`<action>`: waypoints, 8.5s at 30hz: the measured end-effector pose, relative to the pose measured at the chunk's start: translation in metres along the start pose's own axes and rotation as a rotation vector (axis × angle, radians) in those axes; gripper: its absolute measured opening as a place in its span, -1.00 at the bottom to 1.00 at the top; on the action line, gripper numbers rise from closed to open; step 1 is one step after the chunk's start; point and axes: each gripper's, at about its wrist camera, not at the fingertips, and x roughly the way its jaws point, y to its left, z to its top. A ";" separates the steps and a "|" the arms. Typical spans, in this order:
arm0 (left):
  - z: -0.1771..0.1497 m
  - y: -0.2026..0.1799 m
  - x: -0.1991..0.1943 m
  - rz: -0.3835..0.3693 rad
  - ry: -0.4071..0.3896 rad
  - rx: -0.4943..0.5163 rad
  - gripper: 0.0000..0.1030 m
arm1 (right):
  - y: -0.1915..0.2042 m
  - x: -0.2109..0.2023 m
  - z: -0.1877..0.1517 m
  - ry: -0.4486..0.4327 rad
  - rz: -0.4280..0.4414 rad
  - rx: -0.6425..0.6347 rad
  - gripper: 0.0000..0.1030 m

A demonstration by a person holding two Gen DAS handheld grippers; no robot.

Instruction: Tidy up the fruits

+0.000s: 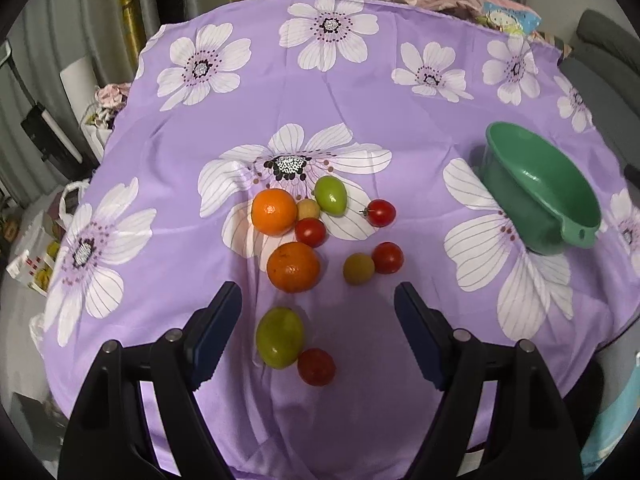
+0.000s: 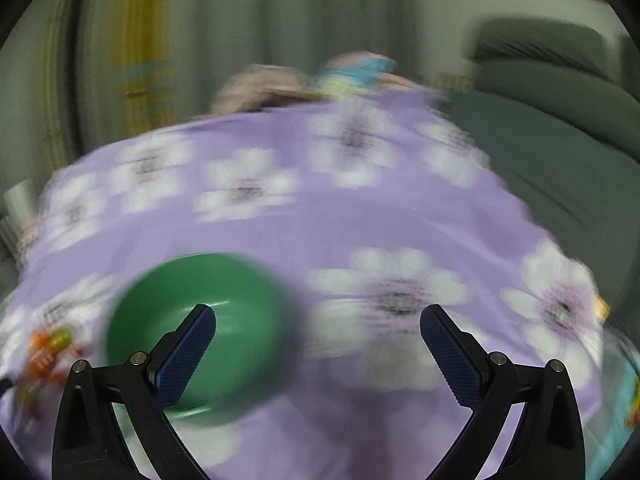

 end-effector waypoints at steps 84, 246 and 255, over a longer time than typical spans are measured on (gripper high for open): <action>0.018 0.054 0.087 -0.263 0.126 0.059 -0.16 | 0.236 0.175 -0.077 0.782 0.944 0.154 -0.06; -0.037 0.056 0.018 -0.187 0.053 0.153 -0.20 | 0.182 0.094 -0.080 0.657 0.941 0.107 0.05; -0.030 0.055 0.036 -0.224 0.139 0.163 -0.38 | 0.214 0.115 -0.089 0.756 0.949 0.094 0.05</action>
